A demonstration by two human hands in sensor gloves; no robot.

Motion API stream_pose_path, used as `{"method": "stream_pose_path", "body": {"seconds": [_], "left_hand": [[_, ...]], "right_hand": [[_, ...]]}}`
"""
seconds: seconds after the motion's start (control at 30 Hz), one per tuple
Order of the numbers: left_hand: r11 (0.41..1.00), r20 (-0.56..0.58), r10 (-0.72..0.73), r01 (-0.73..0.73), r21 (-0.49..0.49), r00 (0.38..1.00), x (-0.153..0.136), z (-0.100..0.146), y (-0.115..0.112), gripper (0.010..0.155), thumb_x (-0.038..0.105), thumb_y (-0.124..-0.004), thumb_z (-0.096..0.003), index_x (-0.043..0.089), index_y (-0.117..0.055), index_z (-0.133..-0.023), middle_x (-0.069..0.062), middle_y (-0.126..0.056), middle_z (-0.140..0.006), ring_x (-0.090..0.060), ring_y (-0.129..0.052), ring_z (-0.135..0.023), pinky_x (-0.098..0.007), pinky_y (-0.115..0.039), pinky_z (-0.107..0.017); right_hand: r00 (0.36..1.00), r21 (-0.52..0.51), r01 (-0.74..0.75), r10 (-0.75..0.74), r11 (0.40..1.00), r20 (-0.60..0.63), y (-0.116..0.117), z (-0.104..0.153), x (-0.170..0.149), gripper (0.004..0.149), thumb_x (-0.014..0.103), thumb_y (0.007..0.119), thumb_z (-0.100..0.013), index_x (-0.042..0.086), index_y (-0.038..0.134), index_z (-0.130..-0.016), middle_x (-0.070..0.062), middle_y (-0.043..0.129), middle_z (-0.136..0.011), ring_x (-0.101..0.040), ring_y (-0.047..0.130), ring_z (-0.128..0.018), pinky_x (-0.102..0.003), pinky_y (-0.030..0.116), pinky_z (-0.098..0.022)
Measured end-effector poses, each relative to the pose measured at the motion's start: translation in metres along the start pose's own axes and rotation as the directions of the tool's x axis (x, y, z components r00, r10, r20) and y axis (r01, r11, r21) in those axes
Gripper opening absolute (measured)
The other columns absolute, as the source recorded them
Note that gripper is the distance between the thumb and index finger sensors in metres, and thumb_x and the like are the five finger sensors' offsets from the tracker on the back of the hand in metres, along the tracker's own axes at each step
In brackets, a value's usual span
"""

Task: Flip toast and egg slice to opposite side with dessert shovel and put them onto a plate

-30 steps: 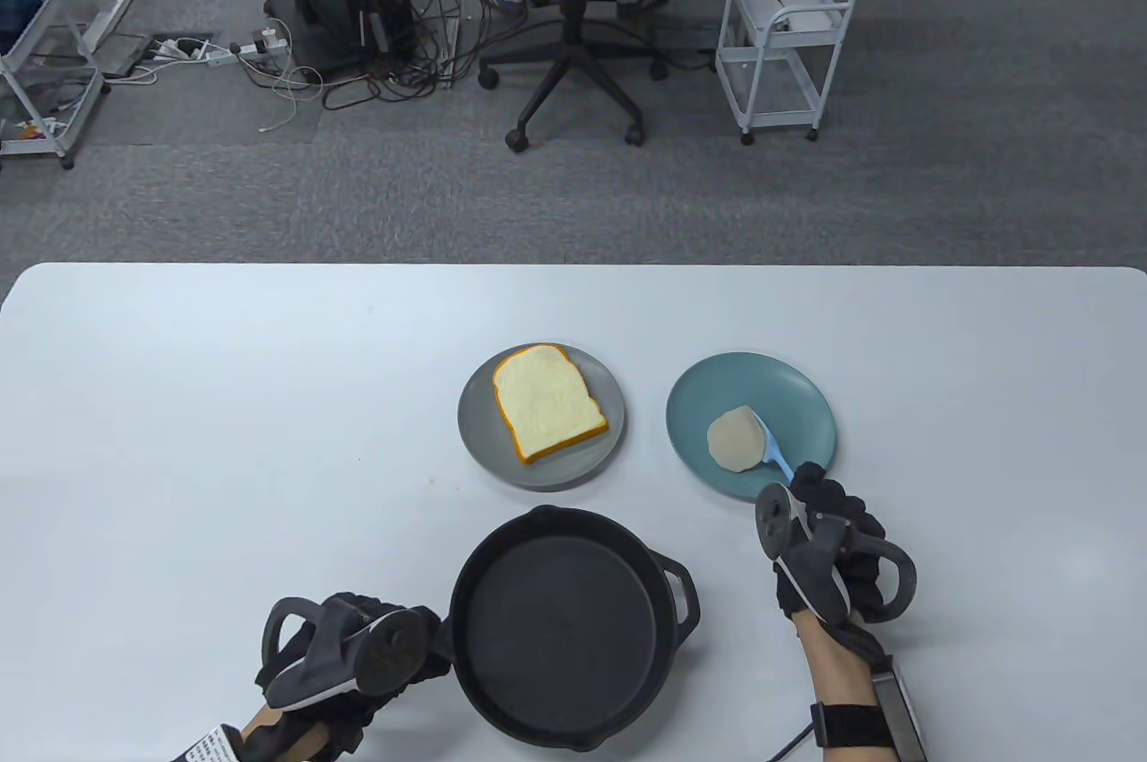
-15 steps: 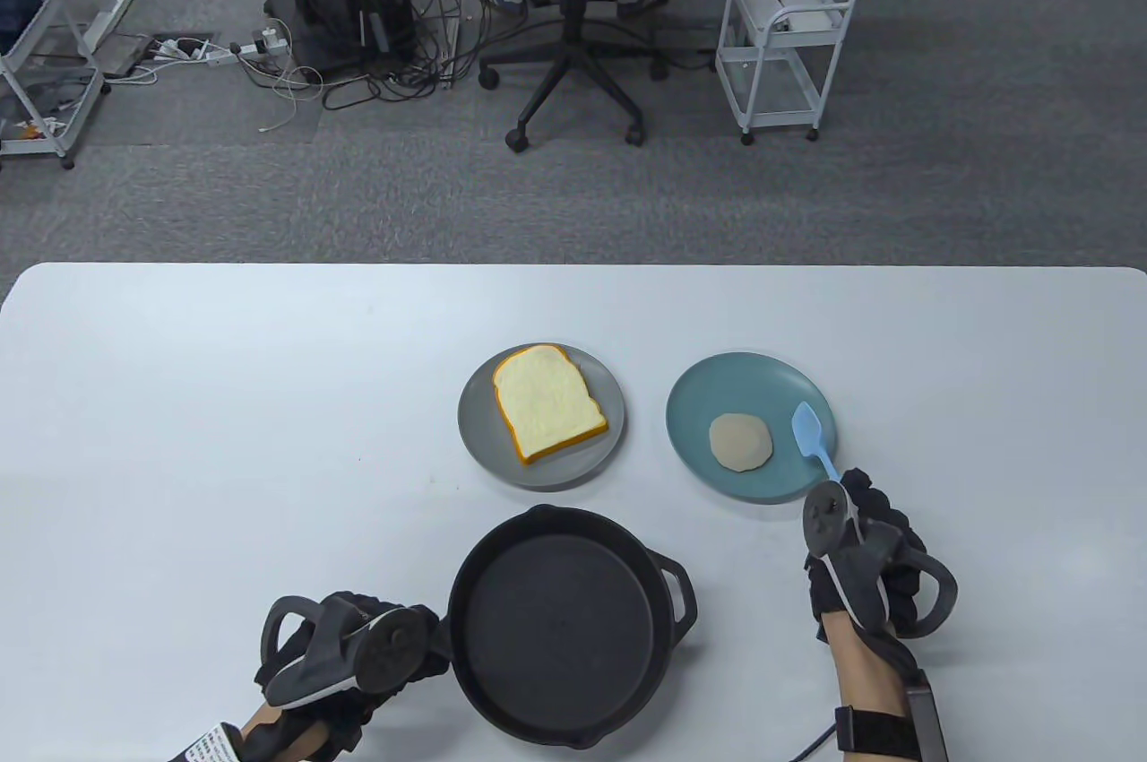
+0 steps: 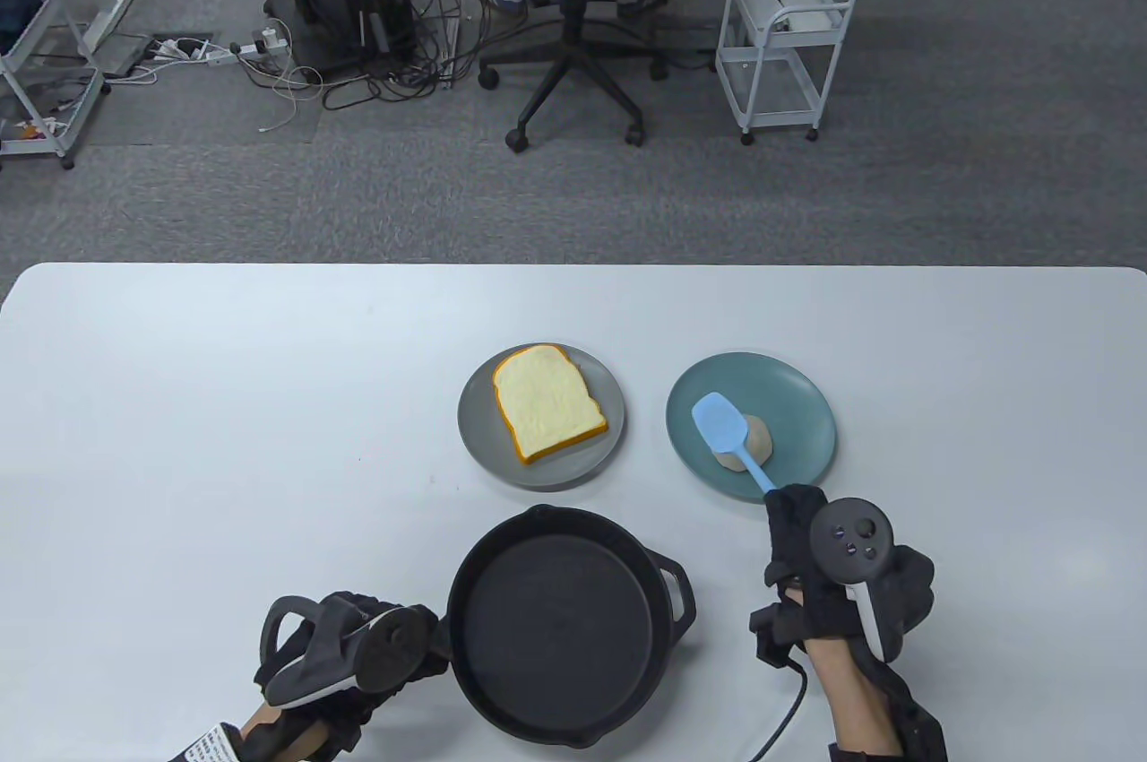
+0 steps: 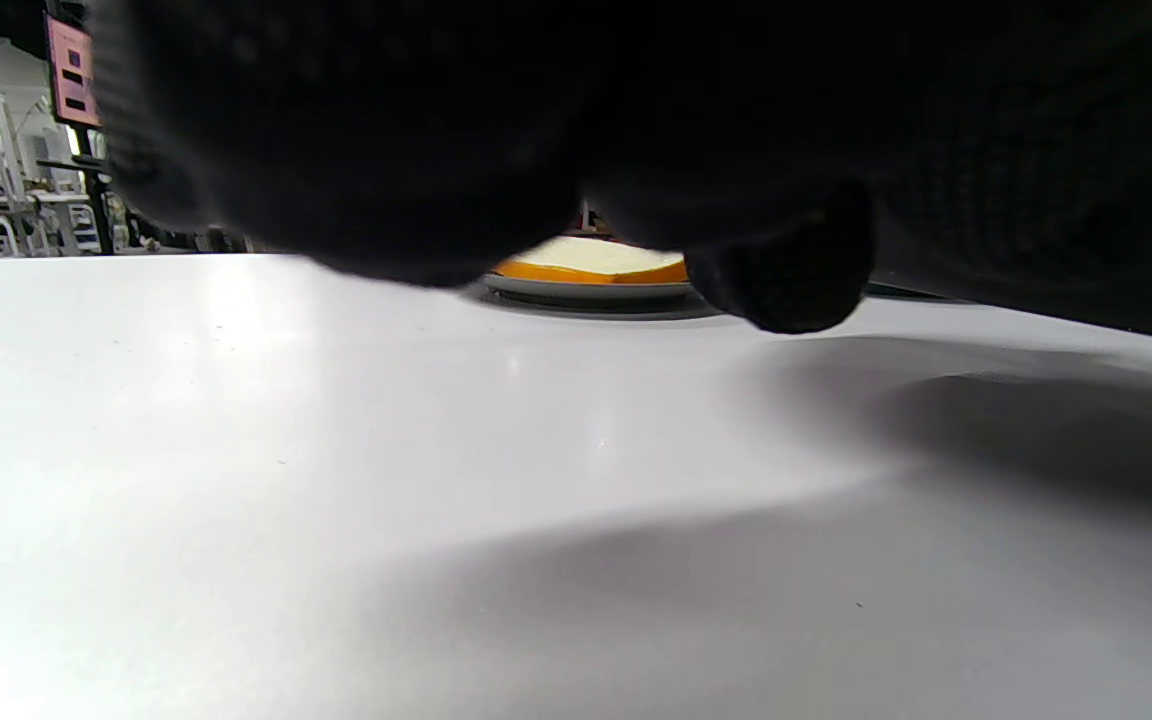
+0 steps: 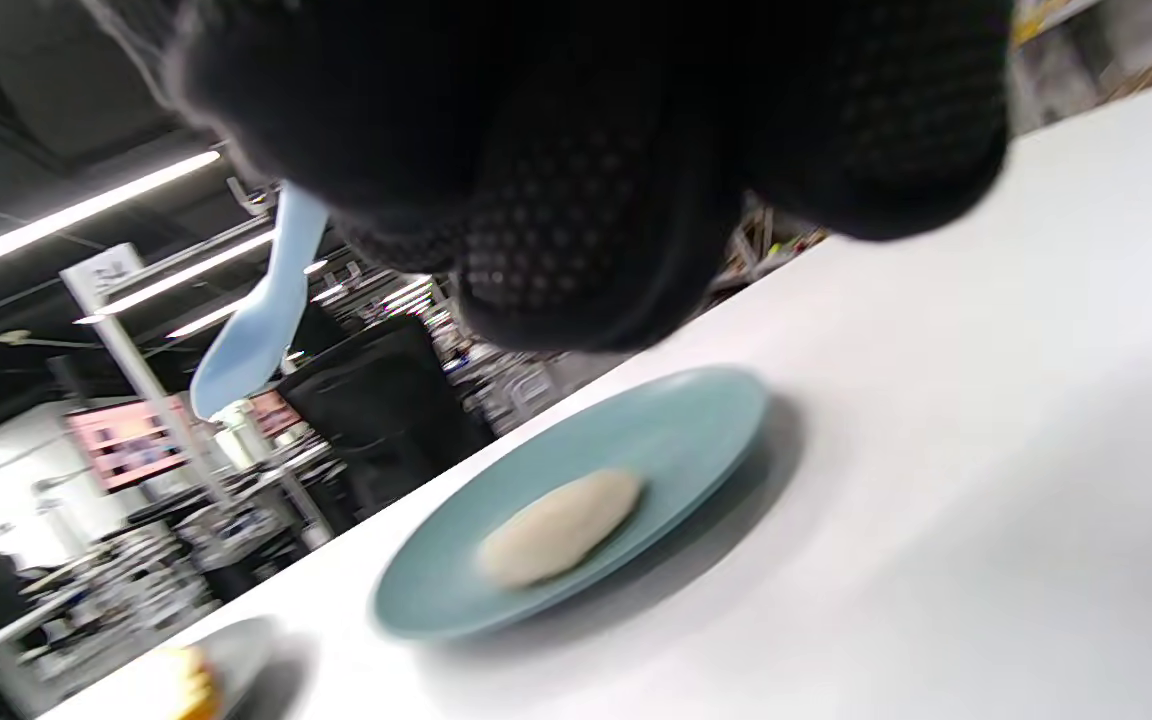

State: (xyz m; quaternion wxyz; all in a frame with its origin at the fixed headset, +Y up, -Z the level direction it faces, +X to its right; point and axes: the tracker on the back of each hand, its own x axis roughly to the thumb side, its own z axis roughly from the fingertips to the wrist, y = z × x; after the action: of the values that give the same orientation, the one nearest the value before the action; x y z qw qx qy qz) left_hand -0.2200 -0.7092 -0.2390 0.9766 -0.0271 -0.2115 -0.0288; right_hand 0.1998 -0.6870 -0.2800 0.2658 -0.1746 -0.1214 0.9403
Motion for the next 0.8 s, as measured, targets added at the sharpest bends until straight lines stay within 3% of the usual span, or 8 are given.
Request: {"method": "stream_pose_path", "body": {"seconds": [0.37, 0.8], "left_hand": [[1.0, -0.024, 0.004, -0.005, -0.003, 1.0, -0.006, -0.001, -0.001, 0.047, 0.063, -0.084, -0.0279, 0.034, -0.099, -0.062, 0.014, -0.1, -0.018, -0.016, -0.102, -0.013, -0.041, -0.089, -0.037], [0.999, -0.028, -0.025, 0.023, -0.044, 0.999, -0.007, -0.006, -0.012, 0.047, 0.063, -0.083, -0.0282, 0.034, -0.099, -0.061, 0.014, -0.1, -0.02, -0.016, -0.103, -0.015, -0.041, -0.089, -0.039]], "right_hand": [[0.968, 0.208, 0.149, -0.185, 0.967, 0.168, 0.018, 0.037, 0.041, 0.05, 0.054, 0.073, -0.043, 0.018, 0.095, -0.07, 0.014, 0.101, -0.031, -0.014, 0.108, -0.033, -0.037, 0.089, -0.029], [0.962, 0.255, 0.158, -0.207, 0.954, 0.179, 0.024, 0.041, 0.045, 0.05, 0.054, 0.074, -0.043, 0.018, 0.095, -0.07, 0.014, 0.102, -0.031, -0.014, 0.108, -0.033, -0.037, 0.089, -0.029]]}}
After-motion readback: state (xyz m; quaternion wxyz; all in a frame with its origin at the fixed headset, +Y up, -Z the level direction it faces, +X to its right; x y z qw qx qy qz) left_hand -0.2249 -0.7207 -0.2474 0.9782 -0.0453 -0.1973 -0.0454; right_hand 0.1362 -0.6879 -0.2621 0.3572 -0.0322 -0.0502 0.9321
